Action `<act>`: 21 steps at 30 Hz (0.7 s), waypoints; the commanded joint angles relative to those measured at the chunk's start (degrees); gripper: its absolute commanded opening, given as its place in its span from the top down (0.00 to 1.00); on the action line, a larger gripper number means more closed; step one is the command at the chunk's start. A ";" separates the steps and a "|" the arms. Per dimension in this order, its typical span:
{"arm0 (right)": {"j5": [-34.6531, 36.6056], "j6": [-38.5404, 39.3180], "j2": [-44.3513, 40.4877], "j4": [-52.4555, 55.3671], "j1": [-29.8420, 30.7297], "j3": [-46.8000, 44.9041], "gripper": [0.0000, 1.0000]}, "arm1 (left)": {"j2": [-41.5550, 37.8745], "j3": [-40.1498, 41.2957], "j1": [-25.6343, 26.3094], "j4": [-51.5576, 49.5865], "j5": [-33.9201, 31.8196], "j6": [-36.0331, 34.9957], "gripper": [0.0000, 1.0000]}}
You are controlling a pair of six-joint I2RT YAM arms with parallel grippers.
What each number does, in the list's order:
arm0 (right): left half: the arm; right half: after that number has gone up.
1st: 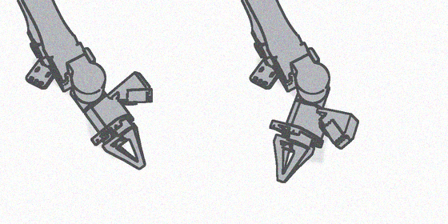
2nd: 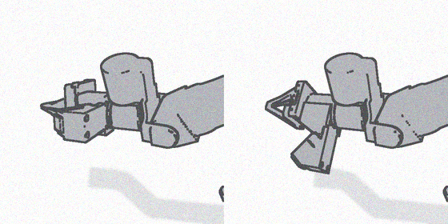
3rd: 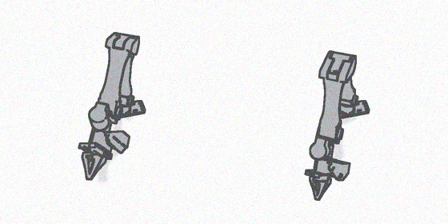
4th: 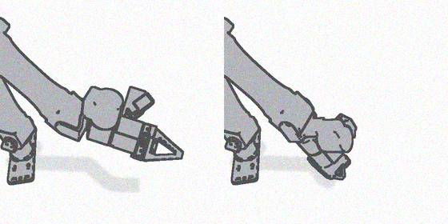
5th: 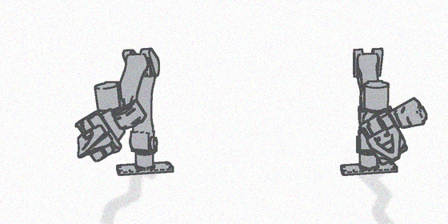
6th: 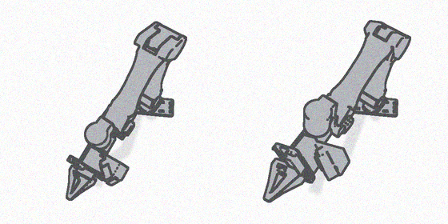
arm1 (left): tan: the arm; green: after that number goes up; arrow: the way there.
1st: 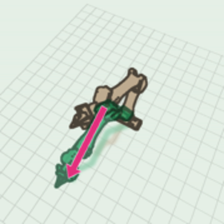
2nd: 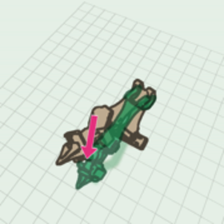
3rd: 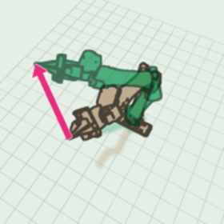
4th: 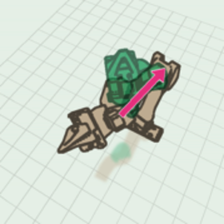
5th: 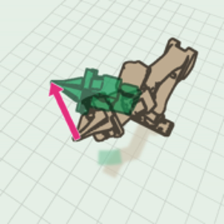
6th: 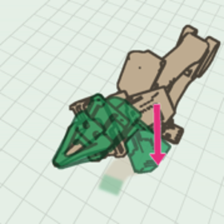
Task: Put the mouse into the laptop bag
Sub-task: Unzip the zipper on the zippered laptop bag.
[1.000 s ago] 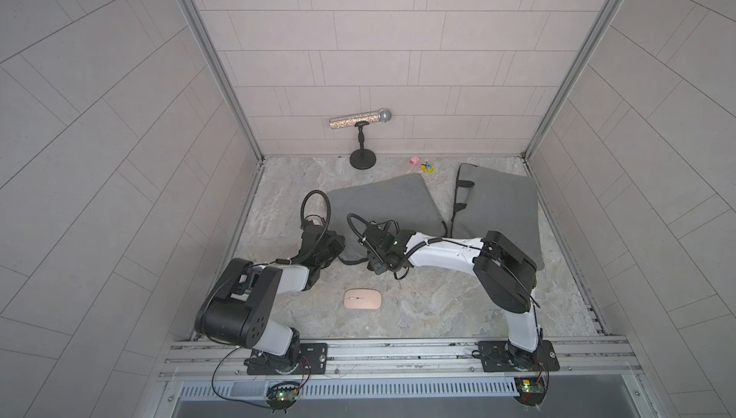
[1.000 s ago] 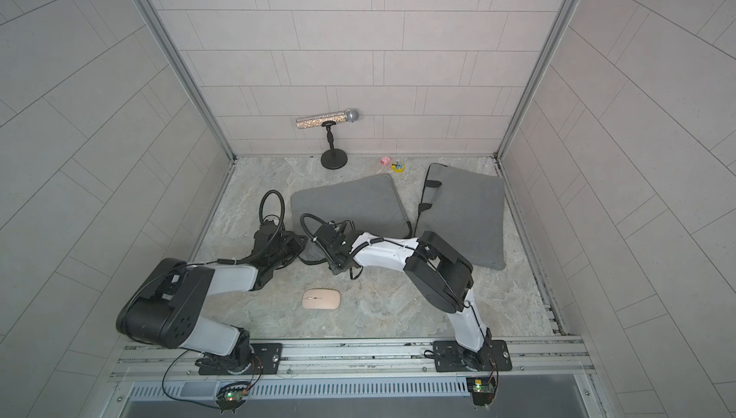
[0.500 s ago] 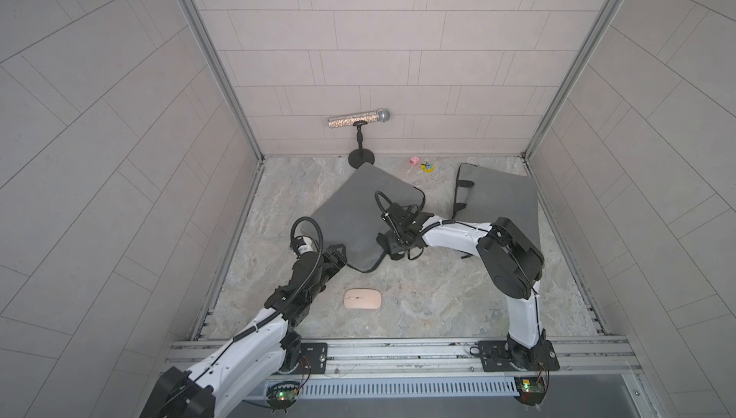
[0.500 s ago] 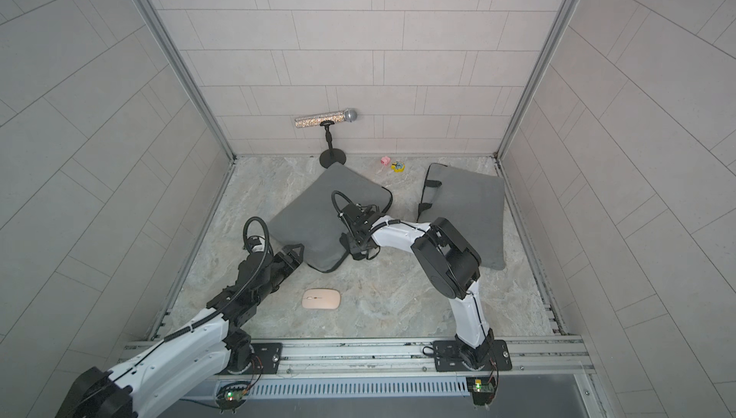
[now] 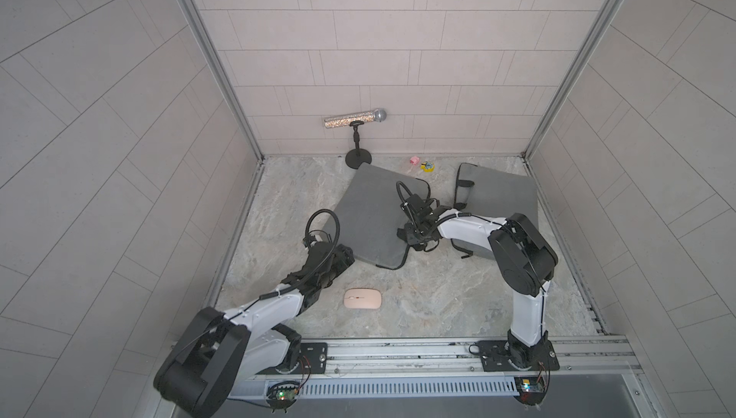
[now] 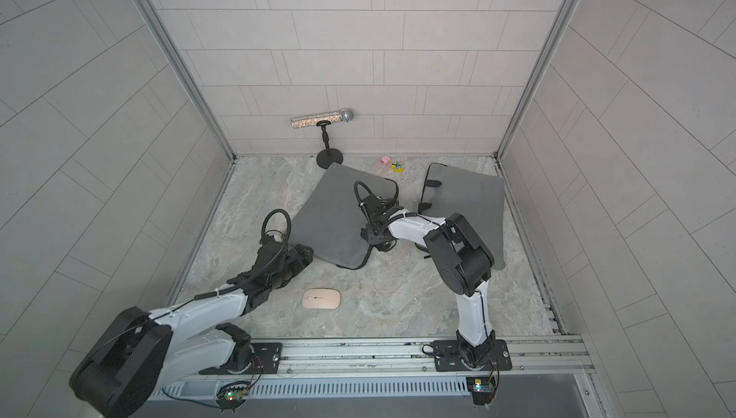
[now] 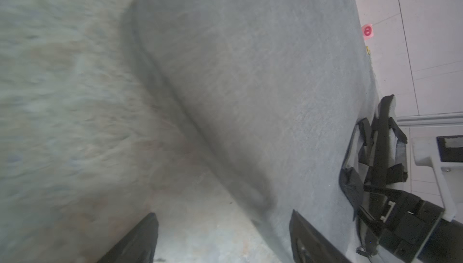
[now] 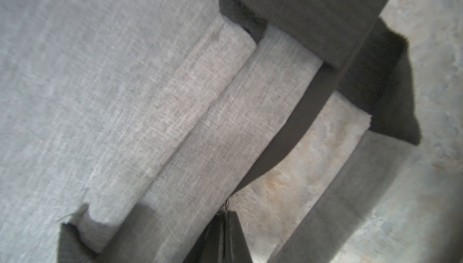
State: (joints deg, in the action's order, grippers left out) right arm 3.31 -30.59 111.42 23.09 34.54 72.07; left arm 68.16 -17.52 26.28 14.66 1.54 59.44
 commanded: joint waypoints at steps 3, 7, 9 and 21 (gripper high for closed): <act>-0.24 0.71 0.96 -0.41 0.39 -1.15 1.00 | 7.35 -3.68 0.44 7.43 2.59 -1.79 0.42; -0.26 0.78 -0.62 -0.86 1.16 -2.73 1.00 | 11.02 -5.15 0.72 9.36 4.31 -0.63 0.91; 0.10 0.77 -2.06 -1.36 1.93 -4.11 1.00 | 11.46 -5.33 1.37 9.77 4.57 -0.20 0.99; 1.48 -2.91 -15.18 -6.46 9.53 -16.36 1.00 | 7.82 -4.33 2.63 6.17 -0.26 1.44 1.00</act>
State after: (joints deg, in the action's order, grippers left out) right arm 6.37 -31.75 99.98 17.93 41.45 57.78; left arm 77.08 -21.47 28.14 19.42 2.07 60.64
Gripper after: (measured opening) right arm 0.045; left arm 0.062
